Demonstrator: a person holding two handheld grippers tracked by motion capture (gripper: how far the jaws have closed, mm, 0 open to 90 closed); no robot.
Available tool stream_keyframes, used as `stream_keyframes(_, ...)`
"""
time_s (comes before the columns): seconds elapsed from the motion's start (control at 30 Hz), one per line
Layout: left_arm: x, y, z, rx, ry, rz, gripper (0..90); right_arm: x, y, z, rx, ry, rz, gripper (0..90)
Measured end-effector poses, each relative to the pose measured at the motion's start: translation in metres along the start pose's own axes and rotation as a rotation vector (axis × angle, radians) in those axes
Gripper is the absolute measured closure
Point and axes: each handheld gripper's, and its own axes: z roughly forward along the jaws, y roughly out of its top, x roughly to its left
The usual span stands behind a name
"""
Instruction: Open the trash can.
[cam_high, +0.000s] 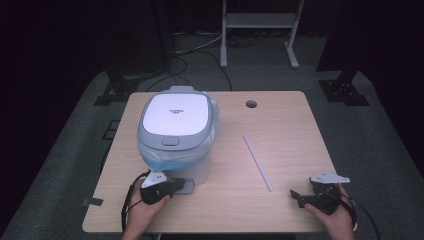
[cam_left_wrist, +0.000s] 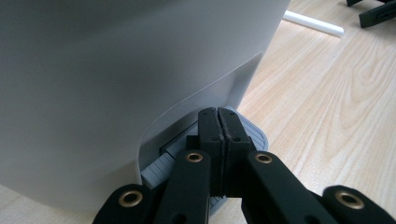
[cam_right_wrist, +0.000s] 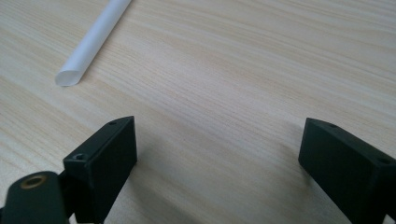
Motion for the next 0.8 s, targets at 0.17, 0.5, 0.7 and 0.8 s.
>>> stream_keyframes(0.17,-0.0009,0.0002,0.0002,0.005,0.007,0.012,90.0,0.0000,0.0000,0.0000,0.000,0.000,0.000,9.9)
stream_keyframes(0.5,-0.0018,0.0007,0.0008,0.018,0.013,0.015,90.0,0.0003,0.0001,0.0000,0.000,-0.002,0.002,9.9)
stream_keyframes(0.7,-0.0024,-0.0004,0.0010,0.013,0.017,0.012,90.0,0.0002,0.0000,0.0000,0.000,-0.003,0.001,9.9)
stream_keyframes(0.8,-0.0023,-0.0017,0.0011,0.010,0.018,0.017,90.0,0.0003,0.0001,0.0000,0.001,-0.003,0.002,9.9)
